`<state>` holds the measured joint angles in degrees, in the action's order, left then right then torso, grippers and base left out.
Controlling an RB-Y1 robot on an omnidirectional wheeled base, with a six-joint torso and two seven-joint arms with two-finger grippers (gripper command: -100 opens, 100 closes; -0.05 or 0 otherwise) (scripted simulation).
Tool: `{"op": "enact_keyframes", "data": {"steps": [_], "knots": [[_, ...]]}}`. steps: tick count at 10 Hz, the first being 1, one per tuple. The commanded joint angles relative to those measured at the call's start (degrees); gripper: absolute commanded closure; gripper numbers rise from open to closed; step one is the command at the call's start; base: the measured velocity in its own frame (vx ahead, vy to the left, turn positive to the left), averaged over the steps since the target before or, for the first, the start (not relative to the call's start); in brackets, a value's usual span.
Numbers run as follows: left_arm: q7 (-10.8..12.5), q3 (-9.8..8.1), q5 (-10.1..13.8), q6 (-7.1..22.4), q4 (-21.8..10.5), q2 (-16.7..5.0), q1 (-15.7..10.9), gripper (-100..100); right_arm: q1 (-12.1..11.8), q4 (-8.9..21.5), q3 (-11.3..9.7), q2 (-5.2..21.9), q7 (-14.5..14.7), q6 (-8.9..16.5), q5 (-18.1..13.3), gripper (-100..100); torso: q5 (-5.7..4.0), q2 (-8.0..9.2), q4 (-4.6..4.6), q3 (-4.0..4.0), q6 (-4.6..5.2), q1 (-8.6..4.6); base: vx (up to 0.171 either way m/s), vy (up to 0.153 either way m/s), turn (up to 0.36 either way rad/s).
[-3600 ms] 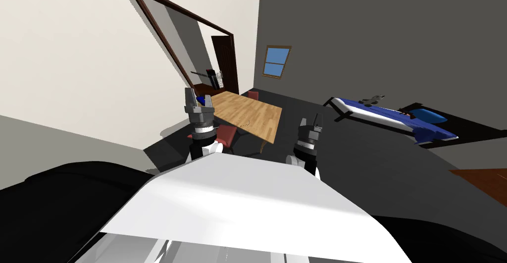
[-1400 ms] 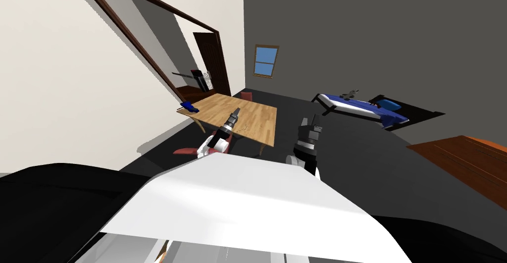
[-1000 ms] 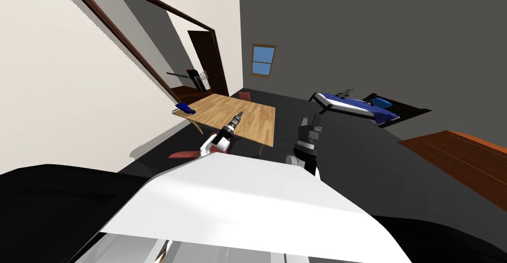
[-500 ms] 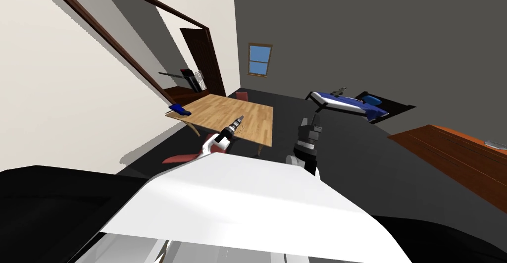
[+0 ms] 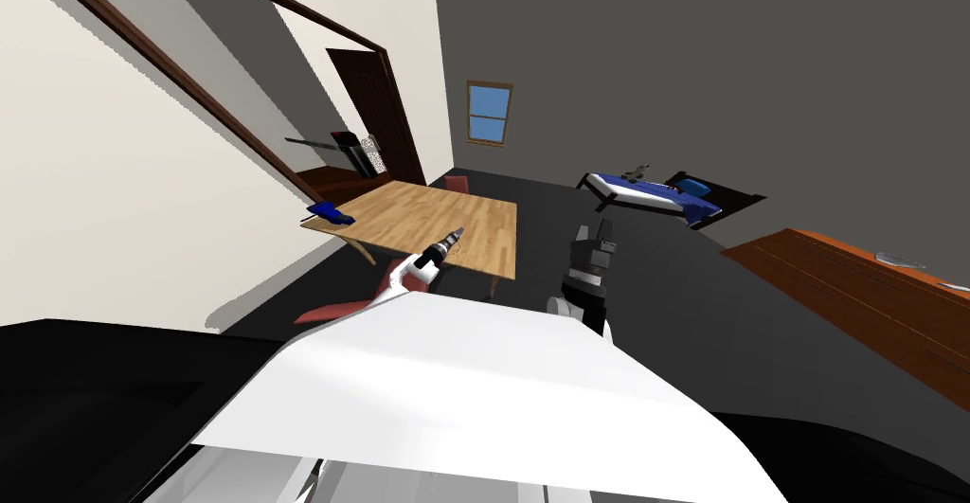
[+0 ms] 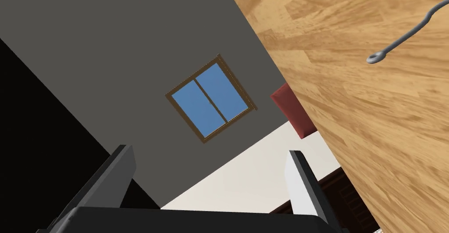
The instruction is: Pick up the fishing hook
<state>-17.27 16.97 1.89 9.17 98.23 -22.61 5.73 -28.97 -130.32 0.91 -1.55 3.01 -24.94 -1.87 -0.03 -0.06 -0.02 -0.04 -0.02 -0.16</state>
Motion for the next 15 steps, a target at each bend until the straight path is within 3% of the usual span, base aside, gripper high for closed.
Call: {"op": "enact_keyframes", "data": {"steps": [1, 3, 5, 8, 11, 15], "knots": [[-0.3, 0.00, -0.2, 1.2, -1.6, -0.2, -0.6, -100, 0.0, 0.0, 0.0, 0.0, 0.0, 0.0, 0.0, 0, 0.00, 0.00, 0.00, 0.00, 0.00, 0.00, 0.007, -0.031, -0.051], [-1.3, -0.17, -1.0, 4.5, -6.4, -1.3, -2.5, -100, 0.0, 0.0, 0.0, 0.0, 0.0, 0.0, 0.0, 0, 0.00, 0.04, 0.00, 0.02, 0.00, -0.02, 0.002, -0.051, -0.143], [-1.3, -0.17, -1.0, 5.0, -6.7, -1.3, -2.5, -100, 0.0, 0.0, 0.0, 0.0, 0.0, 0.0, 0.0, 0, -0.02, 0.02, 0.01, 0.01, -0.03, -0.06, 0.012, -0.036, -0.006], [-2.2, -0.54, -1.9, 8.5, -11.2, -2.3, -4.3, -100, 0.0, 0.0, 0.0, 0.0, 0.0, 0.0, 0.0, 0, 0.00, 0.04, 0.01, 0.02, -0.02, -0.01, 0.006, -0.040, -0.095], [-2.6, -0.77, -2.3, 10.2, -14.3, -2.8, -5.2, -100, 0.0, 0.0, 0.0, 0.0, 0.0, 0.0, 0.0, 0, -0.02, 0.03, 0.01, 0.02, -0.01, -0.10, 0.009, -0.052, -0.060], [-3.8, -1.54, -3.7, 14.8, -21.3, -4.2, -7.6, -100, 0.0, 0.0, 0.0, 0.0, 0.0, 0.0, 0.0, 0, -0.04, 0.04, 0.01, 0.03, -0.04, -0.12, 0.008, -0.069, -0.094]]}}
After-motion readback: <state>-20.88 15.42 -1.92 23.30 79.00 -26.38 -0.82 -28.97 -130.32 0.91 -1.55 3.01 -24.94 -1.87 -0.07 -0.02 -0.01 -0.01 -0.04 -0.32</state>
